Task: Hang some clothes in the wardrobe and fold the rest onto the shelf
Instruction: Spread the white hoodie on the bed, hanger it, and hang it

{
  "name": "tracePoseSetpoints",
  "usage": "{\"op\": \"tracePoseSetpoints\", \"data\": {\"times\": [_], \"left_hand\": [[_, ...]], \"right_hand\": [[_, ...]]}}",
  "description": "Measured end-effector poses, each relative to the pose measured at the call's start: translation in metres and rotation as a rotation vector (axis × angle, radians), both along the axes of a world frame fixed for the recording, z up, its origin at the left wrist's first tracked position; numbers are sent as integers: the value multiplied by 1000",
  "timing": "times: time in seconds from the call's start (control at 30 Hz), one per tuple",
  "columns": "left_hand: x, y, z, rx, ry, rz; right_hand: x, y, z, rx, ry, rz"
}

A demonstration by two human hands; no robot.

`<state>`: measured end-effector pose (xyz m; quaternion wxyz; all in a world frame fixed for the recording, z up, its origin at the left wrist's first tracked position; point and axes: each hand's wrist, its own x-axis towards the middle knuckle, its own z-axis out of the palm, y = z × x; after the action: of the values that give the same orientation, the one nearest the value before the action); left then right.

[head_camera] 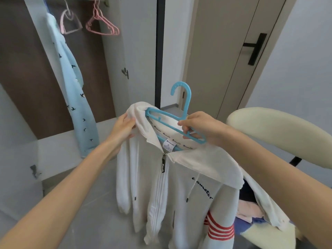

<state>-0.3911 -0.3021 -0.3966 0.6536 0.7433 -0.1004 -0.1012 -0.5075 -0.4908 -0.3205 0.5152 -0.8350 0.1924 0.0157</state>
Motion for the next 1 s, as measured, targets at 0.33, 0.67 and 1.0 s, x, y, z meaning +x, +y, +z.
{"op": "tracePoseSetpoints", "data": {"times": [0.33,0.67,1.0], "left_hand": [[-9,13,142,452,-529,-402],[-14,61,274,490,-444,-520],[-8,95,314,217,-335,-321]], "right_hand": [[61,46,152,410,-55,72],[78,51,278,400,-106,231],[77,75,262,528,-73,111]]}}
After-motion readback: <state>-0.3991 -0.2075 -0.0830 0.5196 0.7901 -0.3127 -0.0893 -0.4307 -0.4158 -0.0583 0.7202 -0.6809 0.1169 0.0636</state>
